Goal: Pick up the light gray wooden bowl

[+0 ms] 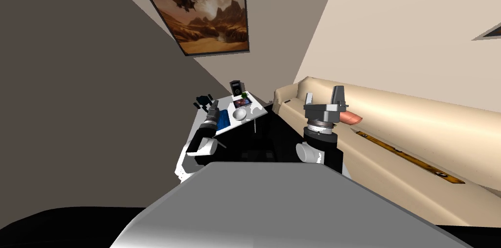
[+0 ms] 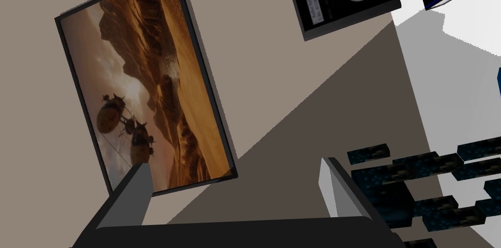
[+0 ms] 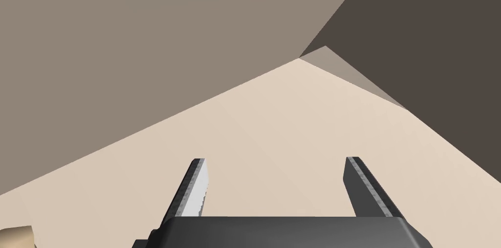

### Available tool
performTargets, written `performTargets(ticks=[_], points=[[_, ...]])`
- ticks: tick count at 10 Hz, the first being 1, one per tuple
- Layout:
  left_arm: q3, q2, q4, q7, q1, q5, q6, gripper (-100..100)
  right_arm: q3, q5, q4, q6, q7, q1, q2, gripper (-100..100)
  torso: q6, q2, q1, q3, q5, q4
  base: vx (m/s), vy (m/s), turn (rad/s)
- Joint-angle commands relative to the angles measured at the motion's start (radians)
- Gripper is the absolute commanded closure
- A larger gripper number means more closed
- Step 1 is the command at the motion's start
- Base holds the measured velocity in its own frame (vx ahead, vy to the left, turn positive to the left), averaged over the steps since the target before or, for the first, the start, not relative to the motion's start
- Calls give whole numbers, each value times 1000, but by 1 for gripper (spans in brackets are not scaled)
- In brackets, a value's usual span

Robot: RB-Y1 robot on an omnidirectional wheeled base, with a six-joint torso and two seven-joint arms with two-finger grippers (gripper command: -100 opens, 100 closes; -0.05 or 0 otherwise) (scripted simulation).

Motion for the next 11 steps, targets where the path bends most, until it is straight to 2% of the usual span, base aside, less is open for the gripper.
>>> performTargets(ticks=[1,2,11], points=[[7,3,-5,1,-3,5,50,-100,0,0,0,0,0,0,0,0,0,0,0,0,0,0,-24,1,-41],[7,3,-5,1,-3,5,61,-100,0,0,0,0,0,0,0,0,0,0,0,0,0,0,-13,0,-4],[51,-12,-31,-9,-38,24,335,-100,0,0,0,0,0,0,0,0,0,-2,-1,-1,0,-1,-9,-7,-45]])
